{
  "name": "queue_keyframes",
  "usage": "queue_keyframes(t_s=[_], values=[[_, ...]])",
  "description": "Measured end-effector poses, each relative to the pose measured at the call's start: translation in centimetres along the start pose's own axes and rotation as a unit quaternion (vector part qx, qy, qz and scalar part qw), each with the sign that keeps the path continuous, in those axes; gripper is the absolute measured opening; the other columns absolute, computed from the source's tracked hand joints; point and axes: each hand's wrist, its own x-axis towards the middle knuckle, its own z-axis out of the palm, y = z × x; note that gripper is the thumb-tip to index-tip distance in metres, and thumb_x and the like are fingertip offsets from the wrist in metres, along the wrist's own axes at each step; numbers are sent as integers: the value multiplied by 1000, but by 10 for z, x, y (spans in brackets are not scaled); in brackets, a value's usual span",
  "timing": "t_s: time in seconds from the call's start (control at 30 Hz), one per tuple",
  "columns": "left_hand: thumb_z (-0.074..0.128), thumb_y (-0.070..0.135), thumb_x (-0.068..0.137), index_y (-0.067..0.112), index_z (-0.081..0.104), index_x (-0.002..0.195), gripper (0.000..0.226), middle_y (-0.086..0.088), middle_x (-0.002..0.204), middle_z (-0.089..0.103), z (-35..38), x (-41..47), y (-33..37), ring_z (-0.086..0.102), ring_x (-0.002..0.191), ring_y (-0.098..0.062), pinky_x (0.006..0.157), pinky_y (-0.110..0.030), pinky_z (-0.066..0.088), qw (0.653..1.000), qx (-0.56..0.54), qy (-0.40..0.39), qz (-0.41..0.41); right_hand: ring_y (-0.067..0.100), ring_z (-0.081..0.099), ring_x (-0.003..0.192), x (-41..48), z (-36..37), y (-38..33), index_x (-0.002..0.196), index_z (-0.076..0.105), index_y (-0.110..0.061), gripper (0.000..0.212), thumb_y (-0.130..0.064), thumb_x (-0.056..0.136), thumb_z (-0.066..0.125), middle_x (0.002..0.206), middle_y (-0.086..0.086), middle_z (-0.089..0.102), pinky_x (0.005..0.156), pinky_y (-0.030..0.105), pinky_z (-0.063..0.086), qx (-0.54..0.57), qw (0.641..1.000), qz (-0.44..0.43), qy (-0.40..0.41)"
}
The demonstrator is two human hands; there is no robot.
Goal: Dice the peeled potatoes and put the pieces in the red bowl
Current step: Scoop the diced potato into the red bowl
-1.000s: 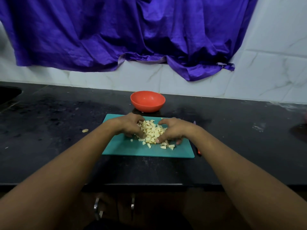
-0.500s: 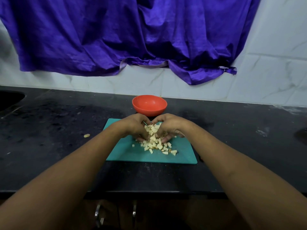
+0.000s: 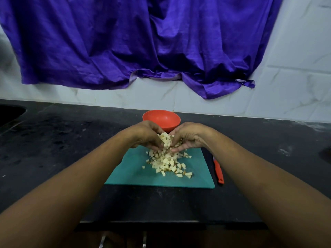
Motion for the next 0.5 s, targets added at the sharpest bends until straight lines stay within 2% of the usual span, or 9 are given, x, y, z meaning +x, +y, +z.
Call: queue_keyframes(t_s=[0.1, 0.23, 0.37, 0.5], values=[[73, -19, 79, 5, 64, 108, 39, -19, 86, 77, -3, 6, 3, 77, 74, -26, 64, -29, 64, 1000, -9, 4, -5, 43, 73, 100, 2, -3, -6, 118, 61, 10, 42, 26, 80, 64, 134, 31, 54, 71, 43, 65, 12, 1000, 3, -9], [72, -21, 79, 5, 60, 105, 39, -17, 82, 76, -4, 12, 4, 76, 71, -25, 65, -30, 64, 999, -28, -1, -19, 44, 70, 105, 8, -4, -7, 108, 61, 7, 34, 27, 81, 62, 134, 29, 52, 73, 45, 64, 26, 999, 11, -16], [73, -21, 77, 4, 60, 108, 42, -21, 92, 77, -7, 18, 3, 76, 80, -29, 71, -35, 64, 999, -27, -3, -38, 43, 70, 103, 15, -4, -7, 105, 60, 7, 29, 26, 83, 61, 126, 28, 56, 74, 45, 64, 32, 999, 33, -21], [71, -19, 81, 3, 60, 101, 31, -23, 101, 75, -14, 22, 13, 74, 78, -27, 71, -33, 63, 999, -26, -5, -45, 39, 70, 99, 19, -9, -22, 105, 61, 10, 23, 23, 86, 61, 126, 28, 56, 76, 43, 63, 25, 998, 45, -34]])
